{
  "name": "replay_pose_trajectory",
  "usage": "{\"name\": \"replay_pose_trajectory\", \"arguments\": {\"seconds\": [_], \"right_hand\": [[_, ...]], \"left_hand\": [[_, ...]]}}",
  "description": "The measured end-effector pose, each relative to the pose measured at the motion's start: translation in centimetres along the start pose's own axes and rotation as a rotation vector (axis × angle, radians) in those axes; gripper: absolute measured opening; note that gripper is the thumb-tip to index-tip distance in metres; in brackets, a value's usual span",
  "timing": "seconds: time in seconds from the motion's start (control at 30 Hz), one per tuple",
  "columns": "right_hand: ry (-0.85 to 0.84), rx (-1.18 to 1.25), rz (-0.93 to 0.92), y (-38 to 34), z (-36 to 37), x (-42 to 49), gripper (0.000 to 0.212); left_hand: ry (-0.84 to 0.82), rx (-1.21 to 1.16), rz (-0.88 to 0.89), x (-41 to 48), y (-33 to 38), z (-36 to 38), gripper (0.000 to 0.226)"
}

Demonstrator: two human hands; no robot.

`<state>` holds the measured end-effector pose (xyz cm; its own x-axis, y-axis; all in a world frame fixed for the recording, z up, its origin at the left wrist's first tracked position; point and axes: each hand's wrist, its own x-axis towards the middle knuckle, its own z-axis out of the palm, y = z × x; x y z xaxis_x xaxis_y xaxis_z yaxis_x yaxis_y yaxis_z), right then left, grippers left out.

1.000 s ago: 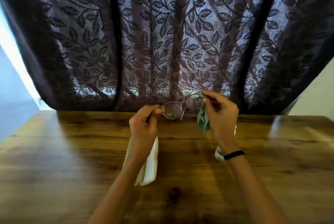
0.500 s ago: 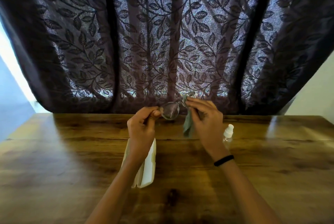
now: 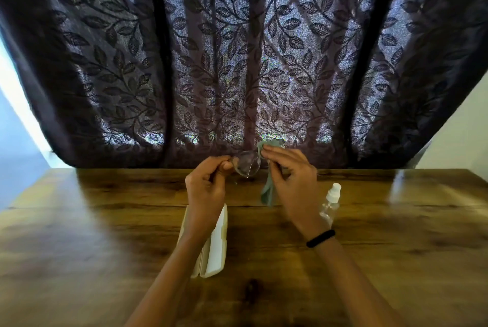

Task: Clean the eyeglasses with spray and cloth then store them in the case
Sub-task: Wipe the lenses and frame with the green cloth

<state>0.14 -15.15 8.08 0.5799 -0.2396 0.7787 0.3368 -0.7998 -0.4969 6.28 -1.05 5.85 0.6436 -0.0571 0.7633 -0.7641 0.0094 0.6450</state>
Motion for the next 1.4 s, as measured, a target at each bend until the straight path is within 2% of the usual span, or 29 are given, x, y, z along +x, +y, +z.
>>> {"name": "replay_pose_trajectory", "arguments": {"seconds": [0.37,0.5,0.7,0.9,1.13,1.3,1.33,1.4], "right_hand": [[0.134,0.019,0.135,2.3,-0.7,1.6,0.021],[0.151,0.031,0.111,1.7,-0.2,0.7,0.023],[0.083,0.042,0.045,0.7,1.0,-1.4,0.026],[0.134,0.025,0.190,2.4,0.6,-1.9,0.019],[-0.068,-0.093,0.369,4.8,0.4,-3.9,0.019],[-0.451,-0.229,0.577,6.4,0.7,-6.2,0.023],[-0.460,-0.226,0.589,6.4,0.7,-6.2,0.024],[-0.331,-0.146,0.560,5.9,0.7,-5.6,0.027]], "left_hand": [[0.003,0.022,0.032,0.0,0.6,-0.2,0.017],[0.003,0.003,0.016,-0.2,0.5,0.0,0.016],[0.012,0.021,0.016,-0.4,0.1,-0.2,0.016],[0.045,0.039,-0.002,-0.5,-0.2,-0.6,0.015],[0.012,-0.053,-0.062,-0.4,-0.4,-0.3,0.015],[-0.002,-0.093,-0.087,-0.4,-0.2,-0.5,0.015],[-0.005,-0.087,-0.087,-0.4,-0.2,-0.5,0.016],[-0.013,-0.094,-0.102,-0.4,-0.1,-0.6,0.019]]}}
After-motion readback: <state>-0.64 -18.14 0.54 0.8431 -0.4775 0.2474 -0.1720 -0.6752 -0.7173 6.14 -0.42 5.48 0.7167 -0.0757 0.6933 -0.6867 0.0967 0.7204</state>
